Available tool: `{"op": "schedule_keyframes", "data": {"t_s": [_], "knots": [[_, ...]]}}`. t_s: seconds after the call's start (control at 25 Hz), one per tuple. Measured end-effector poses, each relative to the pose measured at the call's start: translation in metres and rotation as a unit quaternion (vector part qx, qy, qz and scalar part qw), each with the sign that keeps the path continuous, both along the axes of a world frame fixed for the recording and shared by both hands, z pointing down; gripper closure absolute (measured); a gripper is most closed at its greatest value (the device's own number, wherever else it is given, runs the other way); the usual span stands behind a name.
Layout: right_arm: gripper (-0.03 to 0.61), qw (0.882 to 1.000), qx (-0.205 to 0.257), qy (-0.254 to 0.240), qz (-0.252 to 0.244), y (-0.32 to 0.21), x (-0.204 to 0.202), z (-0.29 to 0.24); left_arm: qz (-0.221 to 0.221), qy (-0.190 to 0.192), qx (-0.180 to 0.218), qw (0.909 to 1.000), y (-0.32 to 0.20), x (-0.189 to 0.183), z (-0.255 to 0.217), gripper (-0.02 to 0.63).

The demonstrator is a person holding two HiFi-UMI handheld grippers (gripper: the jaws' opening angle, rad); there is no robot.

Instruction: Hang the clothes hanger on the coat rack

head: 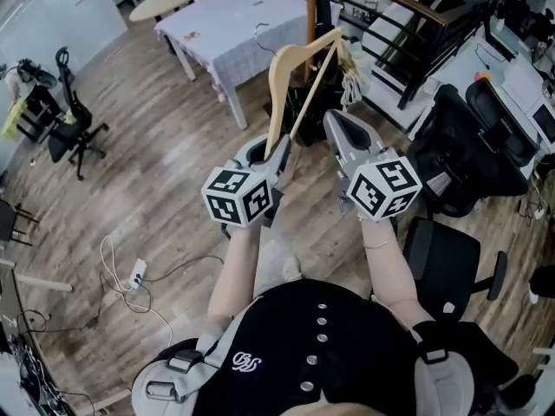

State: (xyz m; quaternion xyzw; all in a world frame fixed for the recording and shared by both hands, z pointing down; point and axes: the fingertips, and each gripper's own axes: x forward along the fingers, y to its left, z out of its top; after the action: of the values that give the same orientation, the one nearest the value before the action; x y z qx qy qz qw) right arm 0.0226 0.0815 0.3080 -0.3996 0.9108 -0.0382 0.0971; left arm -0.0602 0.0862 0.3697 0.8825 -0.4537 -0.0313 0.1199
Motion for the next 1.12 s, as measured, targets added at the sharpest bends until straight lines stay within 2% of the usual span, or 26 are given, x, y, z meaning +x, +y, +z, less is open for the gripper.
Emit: {"op": "schedule_keyframes", "data": {"t_s": [0.24, 0.52, 0.84, 1.12], "knots": [[0.578, 1.0, 0.008, 0.001, 0.008, -0.054, -0.025, -0.005, -0.004, -0.005, 0.011, 0.9999, -0.057, -0.028, -0.006, 0.58], [0.578, 1.0, 0.014, -0.01, 0.024, -0.091, -0.039, -0.005, -0.008, 0.0, 0.023, 0.9997, -0.096, -0.049, -0.009, 0.58], [0.578, 0.999, 0.006, -0.018, 0.04, -0.115, -0.038, 0.0, 0.002, 0.004, 0.015, 0.9999, -0.115, -0.053, -0.001, 0.58], [0.578, 0.999, -0.002, -0.023, 0.031, -0.147, -0.043, 0.009, -0.011, 0.003, 0.019, 0.9997, -0.145, -0.062, -0.001, 0.58]]}}
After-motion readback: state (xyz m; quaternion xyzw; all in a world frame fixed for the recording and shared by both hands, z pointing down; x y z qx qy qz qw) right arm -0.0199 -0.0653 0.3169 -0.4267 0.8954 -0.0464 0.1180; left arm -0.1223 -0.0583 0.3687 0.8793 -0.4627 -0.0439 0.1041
